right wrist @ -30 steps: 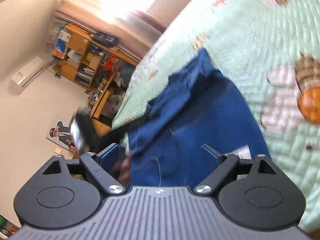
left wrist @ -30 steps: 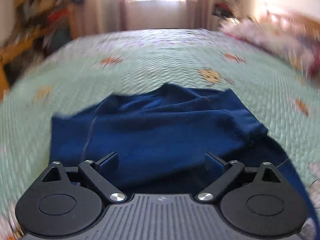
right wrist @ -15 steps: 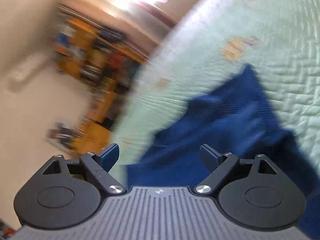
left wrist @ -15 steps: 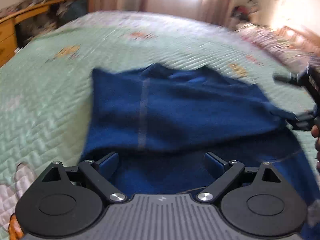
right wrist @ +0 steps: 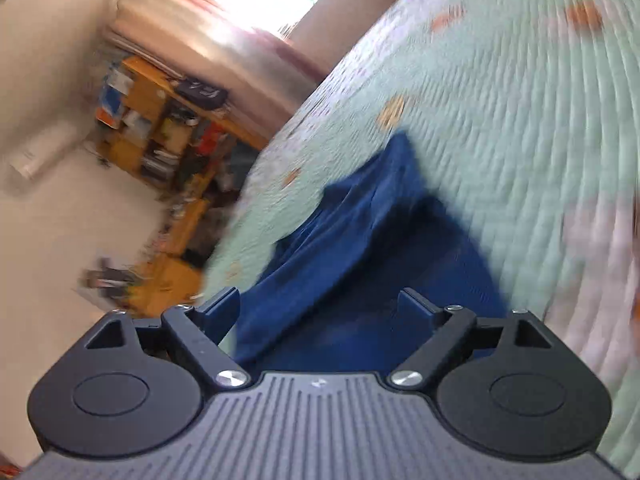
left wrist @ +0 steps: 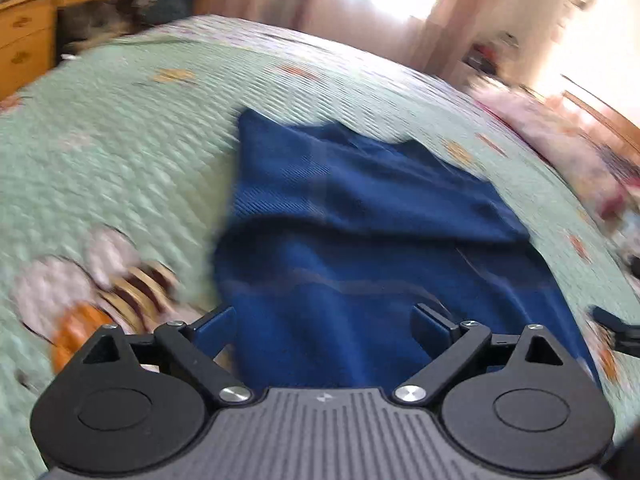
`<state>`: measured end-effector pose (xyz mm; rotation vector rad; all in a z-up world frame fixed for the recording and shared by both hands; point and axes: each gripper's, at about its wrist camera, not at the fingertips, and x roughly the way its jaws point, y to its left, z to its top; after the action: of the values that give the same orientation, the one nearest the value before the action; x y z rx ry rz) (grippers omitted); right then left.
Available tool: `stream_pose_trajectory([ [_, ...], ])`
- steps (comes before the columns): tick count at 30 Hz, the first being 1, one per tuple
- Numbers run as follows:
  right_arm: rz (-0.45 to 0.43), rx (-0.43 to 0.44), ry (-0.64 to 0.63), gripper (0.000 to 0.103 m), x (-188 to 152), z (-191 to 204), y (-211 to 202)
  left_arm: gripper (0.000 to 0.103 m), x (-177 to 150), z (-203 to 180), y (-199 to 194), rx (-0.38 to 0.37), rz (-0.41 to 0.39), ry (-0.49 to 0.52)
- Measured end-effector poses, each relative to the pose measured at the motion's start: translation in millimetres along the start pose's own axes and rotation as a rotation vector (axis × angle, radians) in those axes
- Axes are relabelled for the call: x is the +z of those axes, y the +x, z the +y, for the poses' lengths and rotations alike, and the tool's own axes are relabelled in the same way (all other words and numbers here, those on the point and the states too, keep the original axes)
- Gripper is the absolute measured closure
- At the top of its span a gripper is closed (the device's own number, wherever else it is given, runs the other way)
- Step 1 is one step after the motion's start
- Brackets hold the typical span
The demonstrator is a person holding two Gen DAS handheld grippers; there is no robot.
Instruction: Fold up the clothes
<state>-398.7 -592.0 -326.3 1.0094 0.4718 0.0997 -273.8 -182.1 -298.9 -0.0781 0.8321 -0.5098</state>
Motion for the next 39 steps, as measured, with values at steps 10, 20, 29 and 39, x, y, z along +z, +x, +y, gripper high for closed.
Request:
stream_pose_trajectory([
  [10, 0.134, -0.192, -0.052, 0.022, -53, 1, -49, 0.012, -57, -19, -43, 0.076, 0.005, 0.151],
  [20, 0.330, -0.530, -0.838, 0.016, -127, 75, 42, 0.003, -99, -65, -31, 0.110, 0.060, 0.351],
  [29, 0.168, -0.356, -0.807, 0.012, -111, 95, -32, 0.003, -91, -55, -76, 0.019, -0.044, 0.381],
  [39, 0.320, -0.407, -0.876, 0.007, -88, 59, 73, 0.009, -78, -41, -34, 0.068, 0.028, 0.363],
])
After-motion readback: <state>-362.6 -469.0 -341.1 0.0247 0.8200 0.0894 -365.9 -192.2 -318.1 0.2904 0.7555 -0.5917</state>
